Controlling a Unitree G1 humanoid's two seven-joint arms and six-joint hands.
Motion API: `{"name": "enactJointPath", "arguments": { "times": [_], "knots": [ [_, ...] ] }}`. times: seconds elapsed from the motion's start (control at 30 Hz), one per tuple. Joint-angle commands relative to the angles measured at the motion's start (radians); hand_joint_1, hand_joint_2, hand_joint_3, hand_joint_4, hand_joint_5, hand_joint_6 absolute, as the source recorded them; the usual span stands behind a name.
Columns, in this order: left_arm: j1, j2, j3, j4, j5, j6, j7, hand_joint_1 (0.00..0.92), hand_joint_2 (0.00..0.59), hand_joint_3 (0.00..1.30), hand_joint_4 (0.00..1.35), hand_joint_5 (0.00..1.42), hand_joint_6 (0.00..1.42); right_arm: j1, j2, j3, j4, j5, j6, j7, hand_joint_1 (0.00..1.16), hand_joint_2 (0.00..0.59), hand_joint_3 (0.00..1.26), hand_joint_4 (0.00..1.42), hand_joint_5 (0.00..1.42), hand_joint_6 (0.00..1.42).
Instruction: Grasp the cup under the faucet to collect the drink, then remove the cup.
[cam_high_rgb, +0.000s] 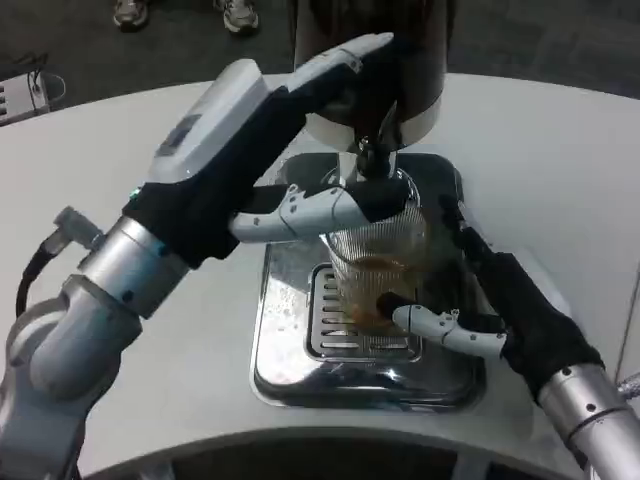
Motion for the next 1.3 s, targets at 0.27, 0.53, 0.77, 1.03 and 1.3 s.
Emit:
{"name": "enactJointPath", "arguments": {
  "times": [0.27,0.53,0.77,1.03,1.3],
  "knots": [
    [0.194,0.034,0.113,-0.08,-0.031,-0.074,0.029,0.0,0.072,0.23,0.19,0.31,0.35,0.011,-0.002,0.013,-0.015,0.008,0.004,0.006,0.73,0.212,0.0,0.0,0.0,0.0],
    [0.331,0.126,0.153,-0.222,0.037,0.035,-0.031,0.0,0.077,0.07,0.0,0.13,0.24,-0.002,0.001,0.019,-0.008,0.004,0.009,0.003,0.72,0.218,0.0,0.0,0.0,0.0],
    [0.435,0.188,0.193,-0.378,0.057,0.169,-0.089,0.0,0.078,0.0,0.0,0.05,0.18,-0.018,0.013,0.029,0.015,0.003,0.008,-0.004,0.72,0.221,0.0,0.0,0.0,0.0],
    [0.59,0.209,0.228,-0.532,0.058,0.278,-0.16,0.0,0.075,0.0,0.0,0.03,0.17,-0.043,0.034,0.041,0.053,0.003,-0.001,-0.028,0.72,0.221,0.0,0.0,0.0,0.0],
    [0.683,0.207,0.238,-0.597,0.062,0.304,-0.178,0.0,0.075,0.0,0.0,0.03,0.16,-0.06,0.049,0.046,0.086,0.01,-0.011,-0.049,0.72,0.221,0.0,0.0,0.0,0.0]
  ]
}}
